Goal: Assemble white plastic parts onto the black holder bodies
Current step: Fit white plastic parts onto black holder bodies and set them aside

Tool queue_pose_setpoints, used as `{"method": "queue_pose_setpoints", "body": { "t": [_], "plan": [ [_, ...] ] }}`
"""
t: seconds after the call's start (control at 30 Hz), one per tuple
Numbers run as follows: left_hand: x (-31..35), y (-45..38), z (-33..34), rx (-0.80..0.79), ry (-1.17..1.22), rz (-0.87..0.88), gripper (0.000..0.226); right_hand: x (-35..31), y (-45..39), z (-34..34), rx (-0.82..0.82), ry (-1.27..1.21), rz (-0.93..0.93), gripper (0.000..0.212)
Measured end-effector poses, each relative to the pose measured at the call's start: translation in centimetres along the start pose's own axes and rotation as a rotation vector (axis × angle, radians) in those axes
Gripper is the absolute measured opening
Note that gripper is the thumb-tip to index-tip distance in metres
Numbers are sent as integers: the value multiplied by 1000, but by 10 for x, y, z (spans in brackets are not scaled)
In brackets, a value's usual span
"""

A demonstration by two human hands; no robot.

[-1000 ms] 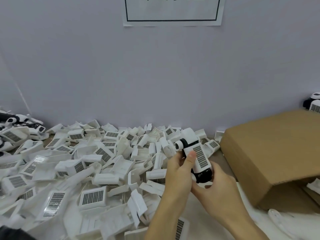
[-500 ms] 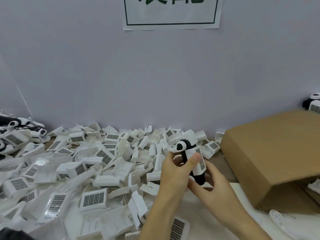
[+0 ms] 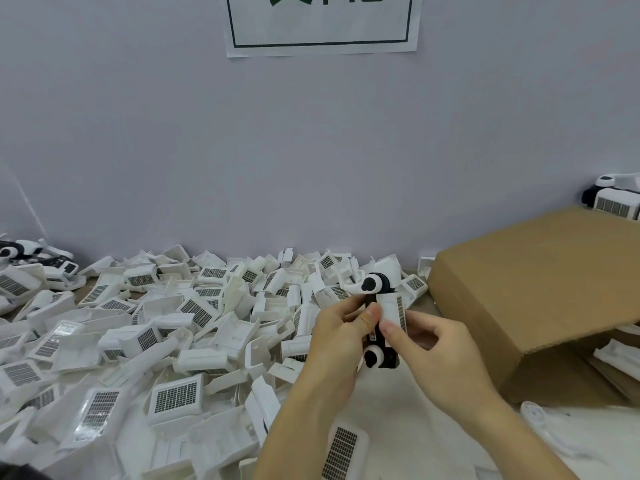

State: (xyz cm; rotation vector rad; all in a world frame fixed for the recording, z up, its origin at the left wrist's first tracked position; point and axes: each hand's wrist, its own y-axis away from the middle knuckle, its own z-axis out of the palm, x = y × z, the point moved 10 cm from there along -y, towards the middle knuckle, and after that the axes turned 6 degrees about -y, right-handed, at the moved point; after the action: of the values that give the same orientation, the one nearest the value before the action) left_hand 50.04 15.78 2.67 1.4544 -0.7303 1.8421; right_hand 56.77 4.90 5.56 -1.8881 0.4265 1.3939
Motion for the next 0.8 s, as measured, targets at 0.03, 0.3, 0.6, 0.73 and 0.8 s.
{"method": "queue_pose_setpoints", "body": {
  "t": [0.03, 0.3, 0.6, 0.73, 0.8],
  "plan": [
    [1, 0, 1, -13, 11, -7, 22, -1, 0, -1, -17, -17, 4, 14],
    [3, -3, -3, 63, -54, 37, 23, -1, -1, -4, 39, 88, -40, 11],
    [6, -1, 0, 60, -26, 56, 21, -7, 0, -6, 107, 94, -69, 5],
    [4, 2, 4, -15, 68, 5, 21, 0, -2, -7, 3, -39, -1, 13],
    [2, 3, 6, -27, 82, -3, 22, 7, -2, -8, -15, -93, 41, 11]
  ]
}}
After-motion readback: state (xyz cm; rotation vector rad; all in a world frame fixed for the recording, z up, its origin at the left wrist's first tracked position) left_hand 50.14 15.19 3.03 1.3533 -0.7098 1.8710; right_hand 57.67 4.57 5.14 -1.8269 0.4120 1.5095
